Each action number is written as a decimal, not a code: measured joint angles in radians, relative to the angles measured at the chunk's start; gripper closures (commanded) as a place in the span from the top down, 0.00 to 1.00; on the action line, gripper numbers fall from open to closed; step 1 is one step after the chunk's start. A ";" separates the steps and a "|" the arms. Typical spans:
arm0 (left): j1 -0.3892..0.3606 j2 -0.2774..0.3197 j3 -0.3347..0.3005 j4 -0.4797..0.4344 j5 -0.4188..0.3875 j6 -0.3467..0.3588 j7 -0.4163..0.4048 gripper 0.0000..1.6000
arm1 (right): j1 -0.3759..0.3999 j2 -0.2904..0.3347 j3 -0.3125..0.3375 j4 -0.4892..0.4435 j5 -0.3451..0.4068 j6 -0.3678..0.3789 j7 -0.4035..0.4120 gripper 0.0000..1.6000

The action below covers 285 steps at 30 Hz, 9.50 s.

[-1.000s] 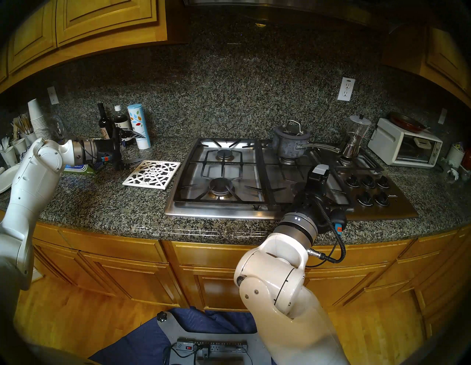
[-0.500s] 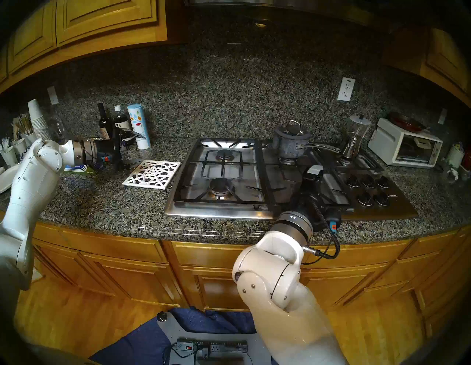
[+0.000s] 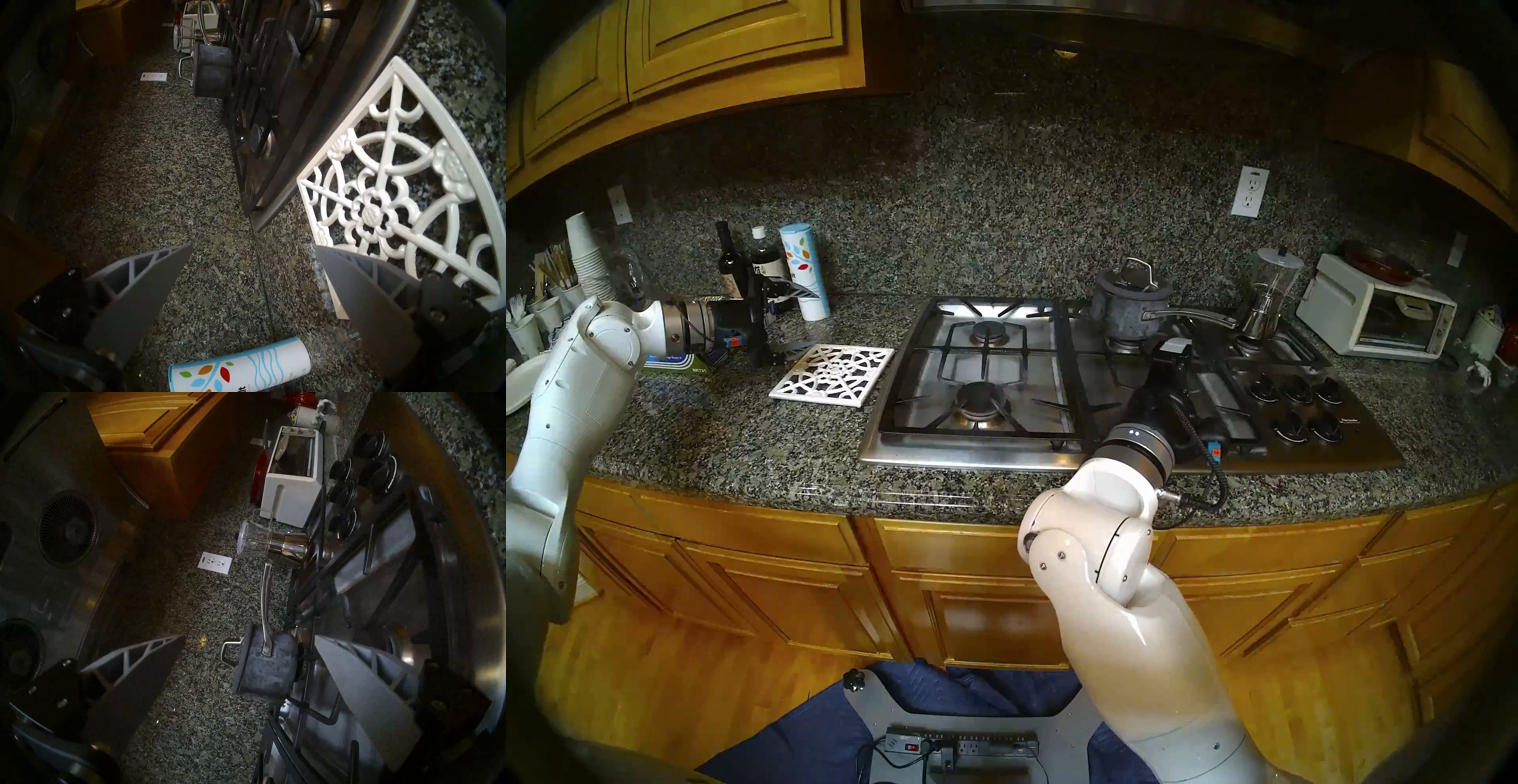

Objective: Pick up the pot, put it on the stove, take off the pot lid

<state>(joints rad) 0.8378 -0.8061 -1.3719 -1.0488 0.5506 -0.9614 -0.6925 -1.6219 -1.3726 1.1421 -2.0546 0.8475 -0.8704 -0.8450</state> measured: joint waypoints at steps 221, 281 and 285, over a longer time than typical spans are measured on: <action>0.004 -0.001 0.000 -0.001 0.001 0.000 -0.004 1.00 | 0.592 -0.087 0.281 0.778 0.919 0.261 0.723 0.00; 0.007 -0.001 -0.001 -0.001 0.001 0.000 -0.007 1.00 | 0.548 -0.197 0.174 0.565 0.908 0.124 0.685 0.00; 0.007 -0.001 -0.001 -0.001 0.001 0.000 -0.008 1.00 | 0.535 -0.202 0.160 0.550 0.903 0.103 0.685 0.00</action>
<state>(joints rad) 0.8453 -0.8067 -1.3726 -1.0503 0.5515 -0.9614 -0.7000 -1.0872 -1.5741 1.3020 -1.5048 1.7510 -0.7679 -0.1600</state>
